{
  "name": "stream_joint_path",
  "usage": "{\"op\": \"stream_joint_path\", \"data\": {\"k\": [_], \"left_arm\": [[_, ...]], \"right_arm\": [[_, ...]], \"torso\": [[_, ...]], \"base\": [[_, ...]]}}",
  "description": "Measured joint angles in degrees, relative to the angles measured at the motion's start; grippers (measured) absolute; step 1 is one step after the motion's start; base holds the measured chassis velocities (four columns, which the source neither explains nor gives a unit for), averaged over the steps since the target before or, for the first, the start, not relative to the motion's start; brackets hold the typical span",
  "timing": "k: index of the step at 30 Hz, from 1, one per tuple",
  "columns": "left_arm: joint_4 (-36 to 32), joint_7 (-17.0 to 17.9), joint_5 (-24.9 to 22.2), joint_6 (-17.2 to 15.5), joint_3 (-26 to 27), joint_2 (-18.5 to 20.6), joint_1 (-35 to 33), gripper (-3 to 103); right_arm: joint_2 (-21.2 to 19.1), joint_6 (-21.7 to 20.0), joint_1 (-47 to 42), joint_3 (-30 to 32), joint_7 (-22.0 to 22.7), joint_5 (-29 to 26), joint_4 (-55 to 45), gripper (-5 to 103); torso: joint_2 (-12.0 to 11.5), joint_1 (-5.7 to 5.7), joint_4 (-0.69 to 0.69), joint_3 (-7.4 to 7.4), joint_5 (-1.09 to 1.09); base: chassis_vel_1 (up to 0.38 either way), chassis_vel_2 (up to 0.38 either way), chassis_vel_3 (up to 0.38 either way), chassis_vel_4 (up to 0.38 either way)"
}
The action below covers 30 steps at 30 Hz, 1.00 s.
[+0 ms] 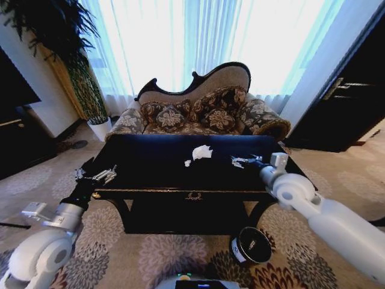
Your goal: Move to the front of the table and place the trash on the table into the trash bin.
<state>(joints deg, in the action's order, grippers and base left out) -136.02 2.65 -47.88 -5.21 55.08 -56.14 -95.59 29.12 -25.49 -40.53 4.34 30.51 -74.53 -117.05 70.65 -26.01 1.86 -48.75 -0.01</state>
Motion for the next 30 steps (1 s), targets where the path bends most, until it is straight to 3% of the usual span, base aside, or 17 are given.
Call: {"op": "stream_joint_path", "data": {"k": [1,3,8,13,30], "left_arm": [[0.00,0.00,0.00,0.00,0.00,0.00,0.00,100],[0.00,0.01,0.00,0.00,0.00,0.00,0.00,100],[0.00,0.01,0.00,0.00,0.00,0.00,0.00,100],[0.00,0.00,0.00,0.00,0.00,0.00,0.00,100],[0.00,0.00,0.00,0.00,0.00,0.00,0.00,100]], "right_arm": [[0.36,-0.42,5.28,-4.42,0.75,-0.85,1.74,100],[0.65,-0.61,7.32,-6.46,1.12,-1.14,2.50,100],[3.86,-1.67,17.85,-18.54,2.95,-2.35,6.13,100],[7.80,-1.75,24.68,-24.84,5.88,-4.25,8.36,100],[17.59,-2.28,33.50,-36.33,10.08,-4.81,14.73,100]], "torso": [[0.00,0.00,-0.01,0.00,-0.01],[0.00,0.00,-0.01,0.00,-0.02],[0.00,0.00,0.00,0.00,0.01],[0.00,0.00,-0.01,-0.01,-0.02],[0.00,0.01,0.00,0.00,-0.01]], "base": [[0.000,0.000,0.000,0.000],[0.000,0.000,0.000,0.000],[0.000,0.000,0.000,0.000],[0.000,0.000,0.000,0.000],[0.000,0.000,0.000,0.000]]}}
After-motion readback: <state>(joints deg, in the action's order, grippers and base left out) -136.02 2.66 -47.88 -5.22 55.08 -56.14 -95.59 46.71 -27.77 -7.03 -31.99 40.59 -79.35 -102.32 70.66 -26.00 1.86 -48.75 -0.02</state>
